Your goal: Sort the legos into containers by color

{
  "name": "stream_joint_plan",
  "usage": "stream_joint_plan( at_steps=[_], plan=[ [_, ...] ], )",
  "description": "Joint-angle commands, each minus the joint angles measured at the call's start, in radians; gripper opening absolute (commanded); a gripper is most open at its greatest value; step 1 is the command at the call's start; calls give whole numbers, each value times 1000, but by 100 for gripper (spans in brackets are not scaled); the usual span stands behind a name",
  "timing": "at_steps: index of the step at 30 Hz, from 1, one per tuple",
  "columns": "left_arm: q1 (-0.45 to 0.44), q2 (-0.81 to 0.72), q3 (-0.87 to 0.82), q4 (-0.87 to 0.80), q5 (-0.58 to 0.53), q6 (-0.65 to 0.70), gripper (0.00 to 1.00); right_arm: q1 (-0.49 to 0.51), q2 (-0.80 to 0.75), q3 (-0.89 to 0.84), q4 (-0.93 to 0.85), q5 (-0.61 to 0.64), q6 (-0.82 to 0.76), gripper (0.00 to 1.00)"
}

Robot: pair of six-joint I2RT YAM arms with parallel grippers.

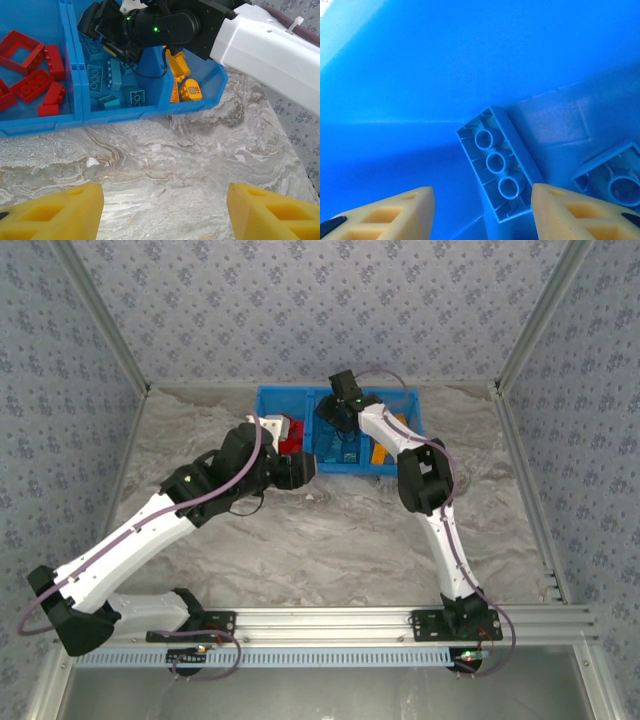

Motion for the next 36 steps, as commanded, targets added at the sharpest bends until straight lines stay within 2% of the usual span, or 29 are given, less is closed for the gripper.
stream_joint_plan(
  at_steps=[1, 5, 8, 14, 17, 19, 20, 21, 22, 23, 25, 27, 29, 32, 33, 34, 35, 36],
  plan=[
    [5, -38, -5, -4, -5, -15, 67, 28, -91, 11, -21, 35, -37, 55],
    [5, -61, 10, -47, -36, -29, 67, 54, -228, -82, -8, 107, -69, 55],
    [4, -75, 34, -124, -63, -49, 67, 73, -382, -218, 20, 186, -89, 55],
    [13, -126, 48, -255, -67, -79, 68, 121, -777, -635, 89, 353, -162, 57],
    [49, -174, 16, -308, -53, -96, 70, 151, -997, -866, 102, 421, -215, 63],
    [115, -202, -18, -346, -5, -115, 75, 176, -1162, -1002, 74, 469, -255, 72],
    [157, -214, -38, -357, 30, -122, 78, 184, -1227, -1060, 50, 492, -295, 88],
    [208, -226, -62, -367, 67, -130, 83, 189, -1294, -1110, 16, 514, -312, 100],
    [259, -239, -85, -371, 106, -136, 94, 191, -1368, -1151, -22, 538, -325, 100],
    [307, -249, -111, -360, 138, -136, 98, 193, -1430, -1187, -53, 561, -333, 100],
    [414, -277, -174, -328, 209, -124, 98, 203, -1588, -1260, -90, 628, -383, 100],
    [488, -295, -222, -296, 212, -113, 98, 207, -1723, -1326, -106, 686, -433, 100],
    [529, -300, -249, -281, 138, -97, 98, 195, -1816, -1353, -167, 808, -399, 100],
    [533, -298, -269, -312, -229, -153, 98, 148, -1866, -1416, -205, 1007, -352, 100],
    [533, -300, -294, -305, -365, -201, 98, 123, -1878, -1470, -123, 1021, -425, 100],
    [533, -305, -332, -253, -465, -186, 98, 92, -1887, -1546, 19, 987, -550, 100],
    [537, -309, -368, -183, -521, -151, 98, 64, -1885, -1606, 122, 947, -640, 100],
    [539, -317, -441, -43, -554, -58, 98, 25, -1876, -1672, 263, 873, -708, 100]
  ],
)
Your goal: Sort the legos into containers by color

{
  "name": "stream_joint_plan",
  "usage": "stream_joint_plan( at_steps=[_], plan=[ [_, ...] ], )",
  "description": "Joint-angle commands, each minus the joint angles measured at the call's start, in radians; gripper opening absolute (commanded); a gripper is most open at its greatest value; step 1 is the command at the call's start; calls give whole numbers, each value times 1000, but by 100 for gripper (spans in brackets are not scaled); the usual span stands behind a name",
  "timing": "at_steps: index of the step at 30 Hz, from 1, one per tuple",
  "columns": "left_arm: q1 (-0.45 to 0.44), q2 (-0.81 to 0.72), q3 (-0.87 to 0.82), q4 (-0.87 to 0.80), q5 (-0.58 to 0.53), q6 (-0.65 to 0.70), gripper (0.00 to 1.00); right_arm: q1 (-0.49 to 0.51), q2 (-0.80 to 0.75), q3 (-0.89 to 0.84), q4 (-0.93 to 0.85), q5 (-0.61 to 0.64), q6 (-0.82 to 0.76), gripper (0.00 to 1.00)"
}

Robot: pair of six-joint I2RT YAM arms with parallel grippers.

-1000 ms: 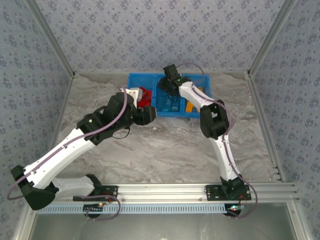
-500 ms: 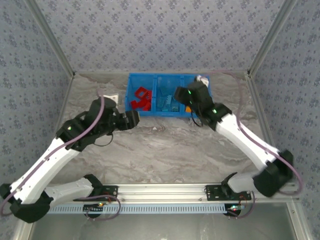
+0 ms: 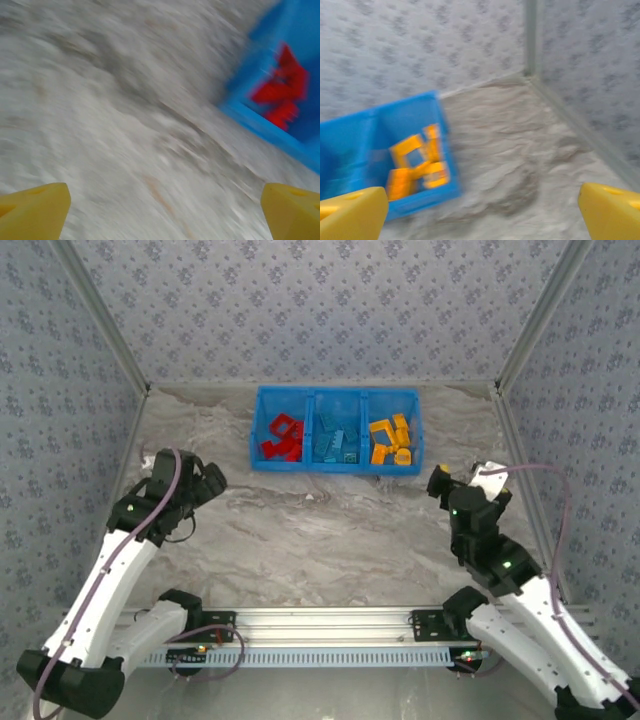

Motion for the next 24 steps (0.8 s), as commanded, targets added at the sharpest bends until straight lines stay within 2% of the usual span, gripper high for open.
stream_joint_plan(
  at_steps=[1, 3, 5, 7, 9, 13, 15, 20, 24],
  plan=[
    [12, -17, -158, 306, -350, 142, 98, -102, 44, -207, 357, -57, -278, 100],
    [13, -9, -279, 544, -371, 306, 98, -170, 113, -300, 541, -144, -318, 100],
    [23, 40, -361, 716, -394, 444, 98, -223, 208, -322, 596, -182, -322, 100],
    [78, 115, -408, 830, -306, 511, 98, -281, 311, -344, 690, -249, -335, 100],
    [119, 195, -443, 934, -244, 532, 98, -323, 397, -375, 814, -295, -344, 100],
    [148, 374, -477, 1137, -230, 616, 98, -405, 556, -390, 998, -395, -389, 100],
    [166, 457, -467, 1200, -188, 643, 98, -436, 593, -398, 1081, -445, -368, 100],
    [208, 552, -453, 1402, -84, 717, 98, -520, 692, -410, 1261, -571, -381, 100],
    [272, 619, -505, 1570, -12, 680, 98, -584, 819, -423, 1403, -661, -352, 100]
  ],
)
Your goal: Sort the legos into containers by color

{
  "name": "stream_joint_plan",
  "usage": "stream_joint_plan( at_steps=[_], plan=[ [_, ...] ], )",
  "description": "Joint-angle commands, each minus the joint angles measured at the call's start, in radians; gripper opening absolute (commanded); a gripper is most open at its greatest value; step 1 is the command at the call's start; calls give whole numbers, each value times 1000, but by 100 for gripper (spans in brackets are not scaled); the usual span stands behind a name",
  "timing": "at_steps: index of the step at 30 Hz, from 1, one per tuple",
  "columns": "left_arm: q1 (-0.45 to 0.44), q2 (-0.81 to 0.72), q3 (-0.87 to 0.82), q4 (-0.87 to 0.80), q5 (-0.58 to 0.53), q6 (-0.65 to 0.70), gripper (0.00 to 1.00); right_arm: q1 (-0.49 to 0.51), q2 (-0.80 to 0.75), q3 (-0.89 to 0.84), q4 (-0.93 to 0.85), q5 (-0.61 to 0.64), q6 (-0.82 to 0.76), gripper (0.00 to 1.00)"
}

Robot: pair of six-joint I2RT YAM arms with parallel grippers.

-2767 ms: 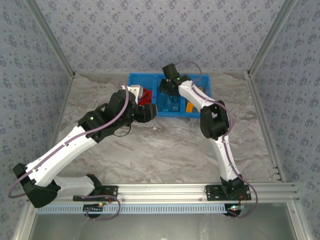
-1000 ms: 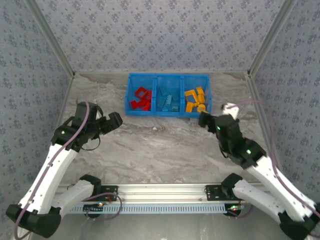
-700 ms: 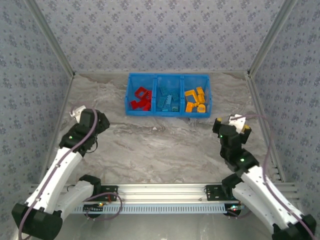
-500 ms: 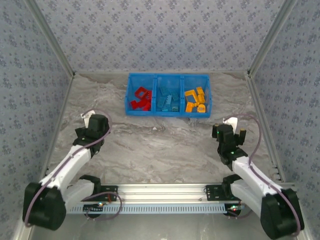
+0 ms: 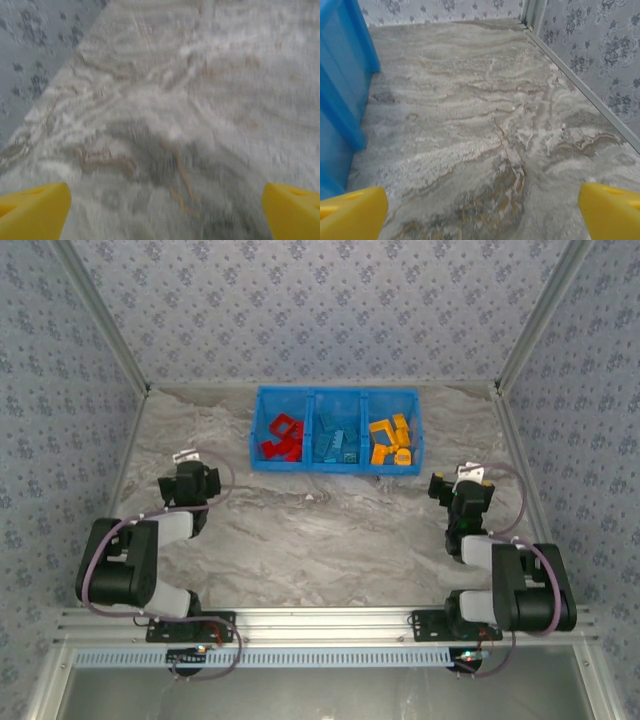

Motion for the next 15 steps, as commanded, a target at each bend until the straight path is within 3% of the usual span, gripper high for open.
stream_joint_plan(
  at_steps=[1, 4, 5, 6, 7, 8, 9, 15],
  plan=[
    [31, 21, -9, 159, 95, 9, 98, -32, 93, -17, 207, -109, 10, 100],
    [33, 20, -47, 235, 121, 21, 98, -35, 187, 1, 272, -158, -7, 100],
    [34, 29, -67, 268, 143, 25, 98, -33, 169, 21, 200, -165, -10, 100],
    [38, 83, -102, 415, 142, 34, 98, -35, 157, 49, 120, -173, -14, 100],
    [41, 89, -107, 395, 146, 33, 98, -37, 181, 57, 151, -181, -16, 100],
    [51, 49, -72, 269, 166, 11, 98, -35, 177, 71, 117, -179, -17, 100],
    [81, 69, -80, 328, 224, 4, 98, -35, 172, 96, 62, -170, -14, 100],
    [88, 61, -93, 337, 222, -10, 98, 11, 186, 127, 27, -74, -36, 100]
  ],
)
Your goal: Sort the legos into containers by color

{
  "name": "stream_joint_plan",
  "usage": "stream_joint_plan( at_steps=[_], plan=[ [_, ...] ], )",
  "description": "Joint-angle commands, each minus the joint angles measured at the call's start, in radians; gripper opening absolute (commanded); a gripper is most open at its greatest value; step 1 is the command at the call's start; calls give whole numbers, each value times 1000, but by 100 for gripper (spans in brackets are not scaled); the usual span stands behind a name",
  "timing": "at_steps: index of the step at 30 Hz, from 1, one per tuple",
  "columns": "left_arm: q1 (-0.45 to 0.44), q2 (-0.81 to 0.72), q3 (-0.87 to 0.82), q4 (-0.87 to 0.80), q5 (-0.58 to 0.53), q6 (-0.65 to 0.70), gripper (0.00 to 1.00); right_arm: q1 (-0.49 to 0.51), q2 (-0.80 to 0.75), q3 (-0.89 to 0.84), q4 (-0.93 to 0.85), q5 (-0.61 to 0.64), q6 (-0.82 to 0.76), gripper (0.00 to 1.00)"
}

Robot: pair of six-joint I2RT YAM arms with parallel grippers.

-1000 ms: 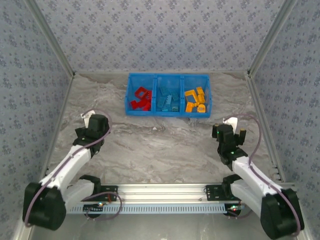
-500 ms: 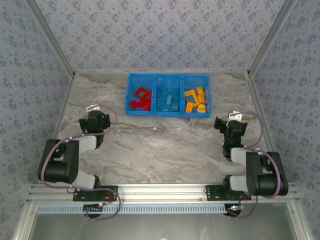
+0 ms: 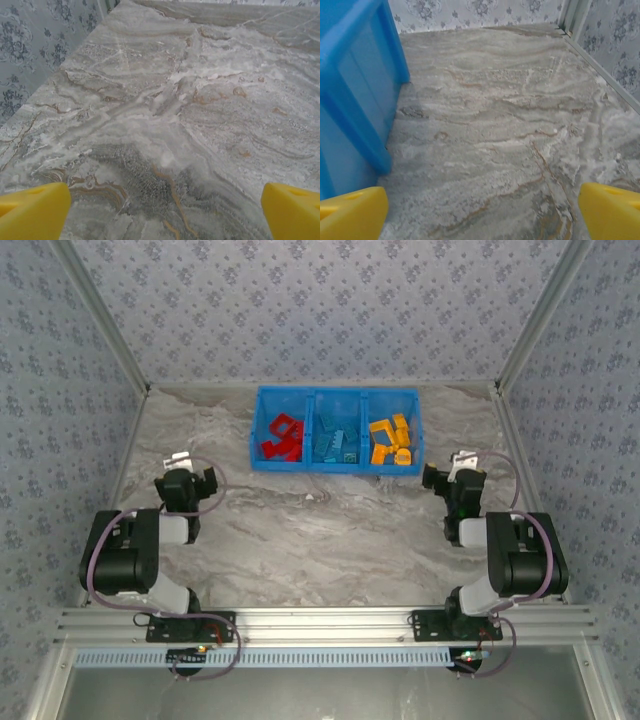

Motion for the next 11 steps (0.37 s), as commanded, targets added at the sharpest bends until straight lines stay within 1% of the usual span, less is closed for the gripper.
stream_joint_plan(
  at_steps=[1, 11],
  plan=[
    [2, -10, 1, 38, 40, -14, 98, 11, 15, 16, -42, 38, -25, 100],
    [2, -5, 1, 44, 38, -13, 98, 11, 15, 14, -42, 39, -23, 100]
  ],
)
